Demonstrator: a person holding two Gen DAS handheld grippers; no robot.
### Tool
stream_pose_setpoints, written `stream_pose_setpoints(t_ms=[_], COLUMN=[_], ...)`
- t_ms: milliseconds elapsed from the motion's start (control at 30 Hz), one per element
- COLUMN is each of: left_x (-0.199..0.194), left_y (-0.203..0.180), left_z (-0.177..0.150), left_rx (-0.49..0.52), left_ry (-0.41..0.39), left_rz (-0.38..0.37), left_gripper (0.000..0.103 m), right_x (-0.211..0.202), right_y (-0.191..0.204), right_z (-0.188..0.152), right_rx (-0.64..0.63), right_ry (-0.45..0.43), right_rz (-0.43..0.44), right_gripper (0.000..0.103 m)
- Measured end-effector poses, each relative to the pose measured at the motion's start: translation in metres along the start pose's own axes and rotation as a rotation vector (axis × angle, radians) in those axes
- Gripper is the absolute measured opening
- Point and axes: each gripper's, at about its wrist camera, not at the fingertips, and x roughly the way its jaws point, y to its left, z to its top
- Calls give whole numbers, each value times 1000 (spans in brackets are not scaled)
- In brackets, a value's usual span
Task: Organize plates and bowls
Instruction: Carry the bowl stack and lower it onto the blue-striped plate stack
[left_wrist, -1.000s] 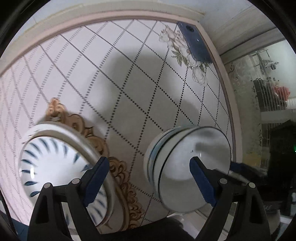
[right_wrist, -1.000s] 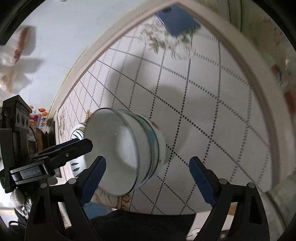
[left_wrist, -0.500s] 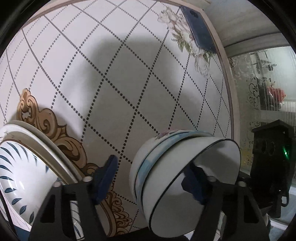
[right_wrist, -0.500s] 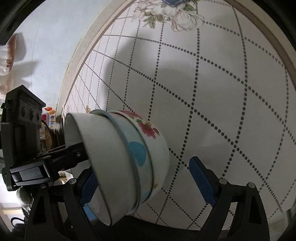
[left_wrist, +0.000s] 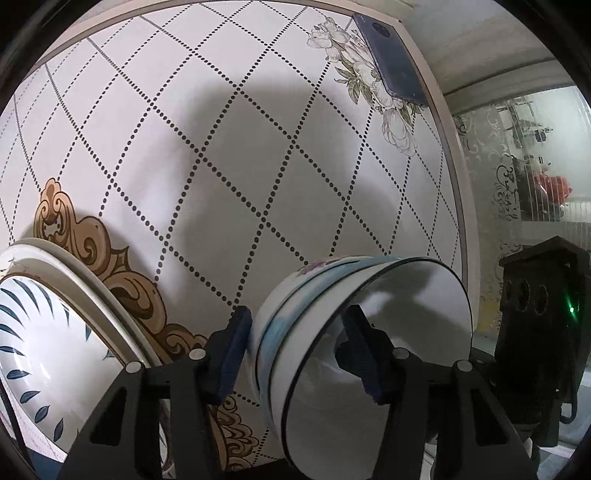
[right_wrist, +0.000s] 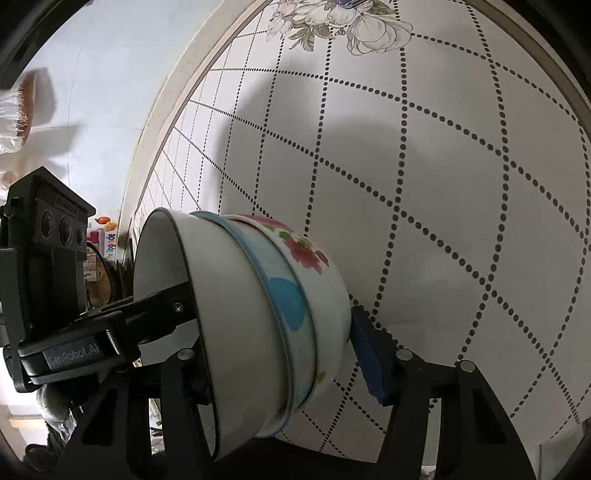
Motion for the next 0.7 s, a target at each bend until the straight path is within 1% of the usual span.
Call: stream_pose_setpoints(t_ms=[267, 533, 700], left_x=[-7, -20, -33], left_y=[2, 9, 17], left_z=[-5, -11, -16], left_rx=[3, -23, -50], left_ry=[-1, 0, -11], left_rz=[31, 49, 58], left_gripper=[49, 49, 49], right_x=[6, 9, 9], right_y=[11, 14, 28], right_z=[1, -5, -7], right_rx=[-8, 14, 9], right_ry=[3, 28, 45], right_rz=[-28, 2, 26], right_gripper=[62, 62, 62])
